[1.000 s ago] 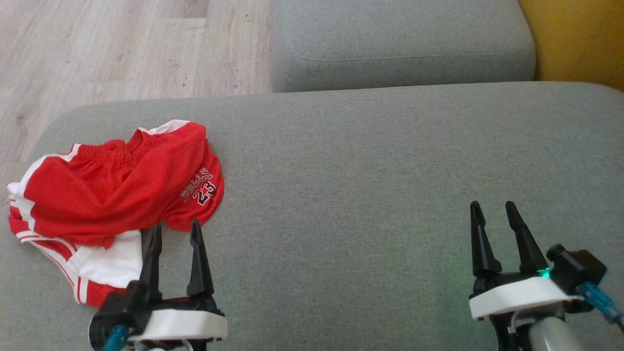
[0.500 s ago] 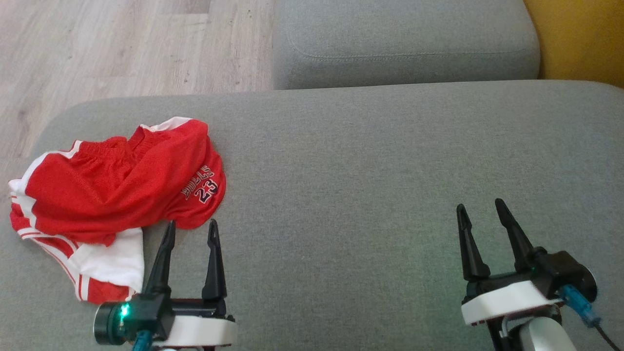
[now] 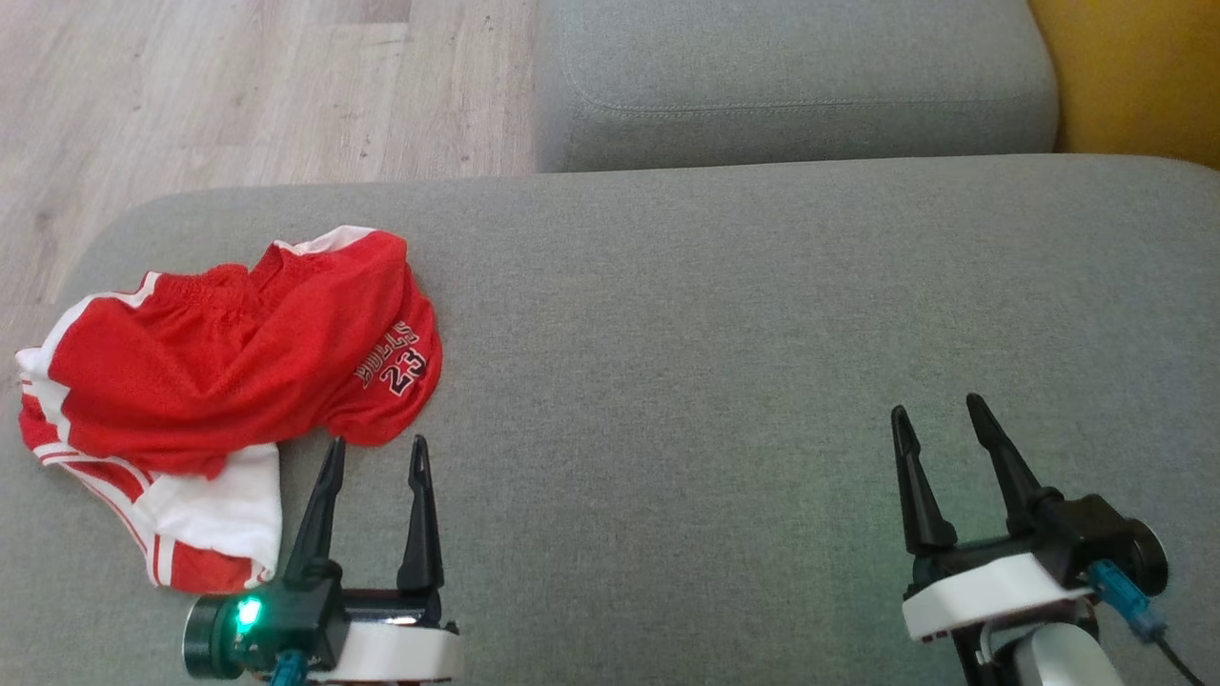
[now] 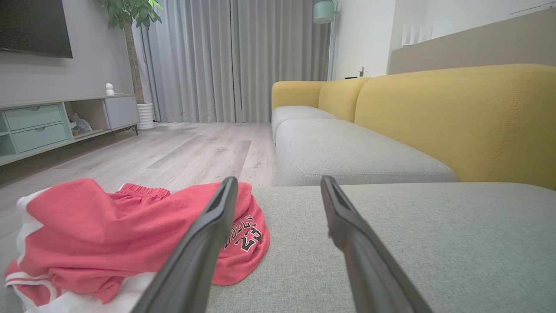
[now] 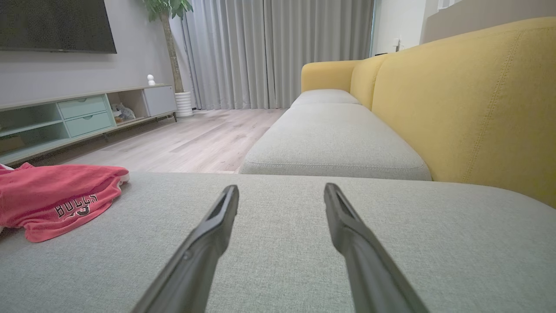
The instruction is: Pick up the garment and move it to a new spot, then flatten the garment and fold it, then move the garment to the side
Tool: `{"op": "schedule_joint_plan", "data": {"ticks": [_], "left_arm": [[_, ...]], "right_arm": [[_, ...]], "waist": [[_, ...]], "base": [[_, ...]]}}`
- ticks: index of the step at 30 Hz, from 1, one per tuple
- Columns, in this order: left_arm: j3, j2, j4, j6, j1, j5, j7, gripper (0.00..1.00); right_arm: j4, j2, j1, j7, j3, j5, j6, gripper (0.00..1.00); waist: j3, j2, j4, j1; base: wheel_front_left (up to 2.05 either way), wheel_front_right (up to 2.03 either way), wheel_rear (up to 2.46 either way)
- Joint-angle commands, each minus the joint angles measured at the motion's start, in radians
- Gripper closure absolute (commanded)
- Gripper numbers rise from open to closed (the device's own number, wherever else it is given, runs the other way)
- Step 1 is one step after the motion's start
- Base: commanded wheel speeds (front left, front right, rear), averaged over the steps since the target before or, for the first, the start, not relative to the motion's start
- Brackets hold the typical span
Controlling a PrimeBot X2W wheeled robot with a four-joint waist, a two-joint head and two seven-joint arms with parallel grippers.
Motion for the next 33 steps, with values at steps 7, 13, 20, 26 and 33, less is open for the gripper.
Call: {"op": "schedule_joint_plan", "data": {"ticks": [7,13,20,26,33], "left_arm": [[0.034,0.005,-0.024,0.012,-0.032,0.0,-0.01,0.0],[0.033,0.005,-0.019,0.017,-0.034,-0.004,-0.01,0.0],[0.043,0.005,-0.015,0.023,-0.024,-0.008,-0.01,0.0],[0.064,0.005,-0.012,0.023,-0.008,-0.002,-0.01,0.0],[0.08,0.005,-0.016,0.026,0.002,0.002,-0.01,0.0]], "right_arm": [[-0.017,-0.01,-0.023,-0.012,0.025,0.007,-0.001,0.0],[-0.012,-0.01,-0.018,-0.012,0.027,0.002,-0.001,0.0],[-0.003,-0.01,-0.004,-0.012,0.041,0.003,-0.001,0.0],[0.004,-0.01,0.004,-0.012,0.054,0.003,-0.001,0.0],[0.007,-0.01,0.011,-0.012,0.057,-0.001,-0.001,0.0]], "waist": [[0.005,0.0,0.016,0.0],[0.005,0.0,0.101,0.0],[-0.006,0.0,0.236,0.0],[-0.019,0.0,0.337,0.0],[-0.017,0.0,0.374,0.0]], "base": [[0.0,0.0,0.0],[0.0,0.0,0.0],[0.0,0.0,0.0],[0.0,0.0,0.0],[0.0,0.0,0.0]]}}
